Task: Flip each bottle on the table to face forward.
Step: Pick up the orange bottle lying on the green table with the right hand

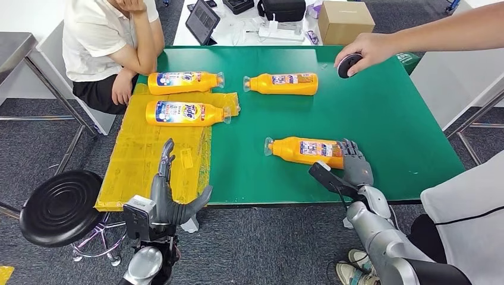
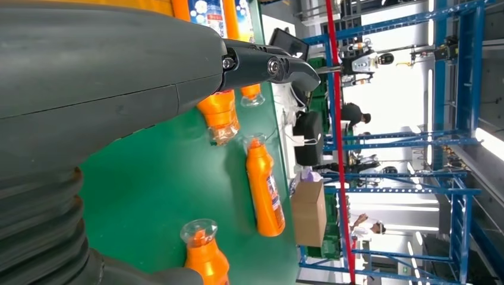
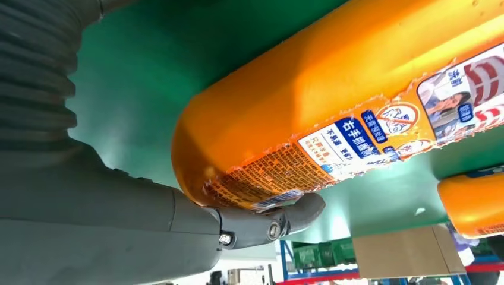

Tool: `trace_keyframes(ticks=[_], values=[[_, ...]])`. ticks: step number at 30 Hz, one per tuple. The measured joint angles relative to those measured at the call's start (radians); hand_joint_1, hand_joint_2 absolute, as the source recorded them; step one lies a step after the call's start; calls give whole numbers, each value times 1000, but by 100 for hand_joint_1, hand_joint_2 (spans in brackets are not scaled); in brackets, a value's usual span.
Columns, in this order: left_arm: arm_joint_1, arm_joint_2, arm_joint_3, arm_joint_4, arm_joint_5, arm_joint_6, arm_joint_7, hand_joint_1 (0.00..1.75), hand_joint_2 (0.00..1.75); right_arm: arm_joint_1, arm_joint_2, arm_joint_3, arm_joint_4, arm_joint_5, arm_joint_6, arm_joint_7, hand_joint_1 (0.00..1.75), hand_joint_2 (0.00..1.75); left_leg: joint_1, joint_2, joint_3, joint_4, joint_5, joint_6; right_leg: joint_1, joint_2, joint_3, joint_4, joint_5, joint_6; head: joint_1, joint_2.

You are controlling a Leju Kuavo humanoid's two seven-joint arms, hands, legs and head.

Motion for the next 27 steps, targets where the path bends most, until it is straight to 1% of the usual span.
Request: trace_keyframes(ticks=[3,10,20,23,27], values=[[1,0,0,0,0,-6,2,0,175,2,1,-1,1,15,-7,11,0,175,0,0,0,0,0,0,0,0,0,0,0,0,0,0],[2,0,-1,0,1,-13,4,0,175,2,4,5,3,90,-8,79,0,175,0,0,0,0,0,0,0,0,0,0,0,0,0,0],[2,0,-2,0,7,-14,5,0,175,0,5,9,2,106,-48,84,0,175,0,0,0,0,0,0,0,0,1,0,0,0,0,0],[5,0,-2,-2,8,2,4,0,175,0,1,9,0,119,-79,84,0,175,0,0,0,0,0,0,0,0,1,0,0,0,0,0],[25,0,1,-17,5,34,1,0,175,0,-19,15,-30,167,-109,123,0,175,0,0,0,0,0,0,0,0,0,0,0,0,0,0]])
